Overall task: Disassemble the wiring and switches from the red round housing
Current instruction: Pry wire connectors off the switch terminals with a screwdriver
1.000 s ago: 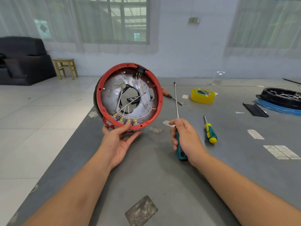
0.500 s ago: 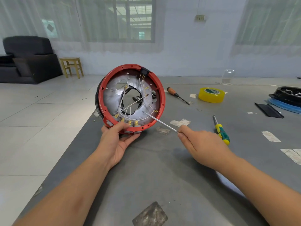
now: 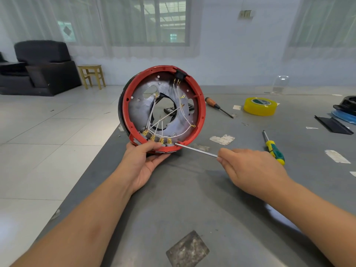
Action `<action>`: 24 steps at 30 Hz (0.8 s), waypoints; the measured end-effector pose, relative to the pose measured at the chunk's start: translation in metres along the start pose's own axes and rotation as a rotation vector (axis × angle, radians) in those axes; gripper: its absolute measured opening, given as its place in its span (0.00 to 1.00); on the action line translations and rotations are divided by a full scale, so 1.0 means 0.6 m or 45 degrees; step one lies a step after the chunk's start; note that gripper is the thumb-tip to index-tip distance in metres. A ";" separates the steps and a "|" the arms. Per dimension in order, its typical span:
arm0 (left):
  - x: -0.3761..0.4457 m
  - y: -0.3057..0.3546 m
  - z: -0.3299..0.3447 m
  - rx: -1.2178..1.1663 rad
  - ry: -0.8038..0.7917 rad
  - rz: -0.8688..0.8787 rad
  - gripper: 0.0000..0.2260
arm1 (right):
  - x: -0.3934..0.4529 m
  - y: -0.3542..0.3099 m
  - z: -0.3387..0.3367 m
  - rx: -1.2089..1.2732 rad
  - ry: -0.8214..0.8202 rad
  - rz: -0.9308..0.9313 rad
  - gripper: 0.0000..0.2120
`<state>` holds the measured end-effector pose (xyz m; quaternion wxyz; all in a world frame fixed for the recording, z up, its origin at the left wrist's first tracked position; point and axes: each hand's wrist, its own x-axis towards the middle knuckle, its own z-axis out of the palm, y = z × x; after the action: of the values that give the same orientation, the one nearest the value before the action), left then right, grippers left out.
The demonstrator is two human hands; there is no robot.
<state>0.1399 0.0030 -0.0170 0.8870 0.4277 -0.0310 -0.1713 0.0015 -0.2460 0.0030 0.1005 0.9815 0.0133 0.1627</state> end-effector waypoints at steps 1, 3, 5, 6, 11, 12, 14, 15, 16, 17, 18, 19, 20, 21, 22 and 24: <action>0.001 0.000 -0.001 0.006 -0.002 0.004 0.30 | 0.000 0.002 -0.001 -0.005 0.012 -0.005 0.16; 0.001 -0.001 -0.002 0.036 -0.005 0.013 0.26 | 0.001 0.007 -0.003 -0.022 0.032 -0.016 0.15; 0.000 -0.002 -0.001 0.073 -0.009 0.028 0.24 | 0.000 0.011 -0.004 -0.058 0.053 -0.023 0.15; 0.000 -0.002 0.000 0.080 -0.006 0.035 0.24 | -0.001 0.012 -0.005 -0.084 0.069 -0.026 0.15; -0.003 -0.003 0.006 0.080 -0.001 0.059 0.25 | 0.000 0.013 -0.009 -0.145 0.107 -0.036 0.19; -0.003 -0.004 0.006 0.086 -0.005 0.065 0.25 | 0.000 0.012 -0.009 -0.141 0.102 -0.046 0.19; -0.004 -0.004 0.007 0.108 -0.005 0.076 0.25 | 0.001 0.008 -0.010 -0.139 0.096 -0.063 0.19; -0.005 -0.004 0.008 0.118 -0.001 0.081 0.26 | 0.001 0.007 -0.010 -0.143 0.101 -0.063 0.19; -0.005 -0.005 0.008 0.121 0.002 0.085 0.26 | 0.001 0.007 -0.010 -0.146 0.104 -0.057 0.19; -0.005 -0.005 0.008 0.118 0.004 0.088 0.27 | 0.001 0.008 -0.011 -0.146 0.102 -0.049 0.19; -0.006 -0.005 0.009 0.114 0.005 0.090 0.27 | 0.001 0.009 -0.012 -0.144 0.097 -0.043 0.19; -0.006 -0.005 0.009 0.110 0.008 0.092 0.27 | 0.002 0.009 -0.013 -0.142 0.090 -0.041 0.20; -0.006 -0.005 0.009 0.109 0.010 0.094 0.28 | 0.002 0.009 -0.013 -0.142 0.086 -0.041 0.20; -0.006 -0.005 0.010 0.109 0.012 0.096 0.28 | 0.002 0.009 -0.013 -0.141 0.082 -0.041 0.20; -0.006 -0.005 0.010 0.109 0.014 0.096 0.29 | 0.002 0.009 -0.013 -0.137 0.077 -0.040 0.20; -0.006 -0.005 0.010 0.109 0.019 0.099 0.29 | 0.003 0.008 -0.013 -0.128 0.060 -0.040 0.19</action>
<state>0.1343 -0.0020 -0.0153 0.8740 0.4651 -0.0482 -0.1319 0.0005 -0.2490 0.0118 0.1517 0.9708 0.0229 0.1845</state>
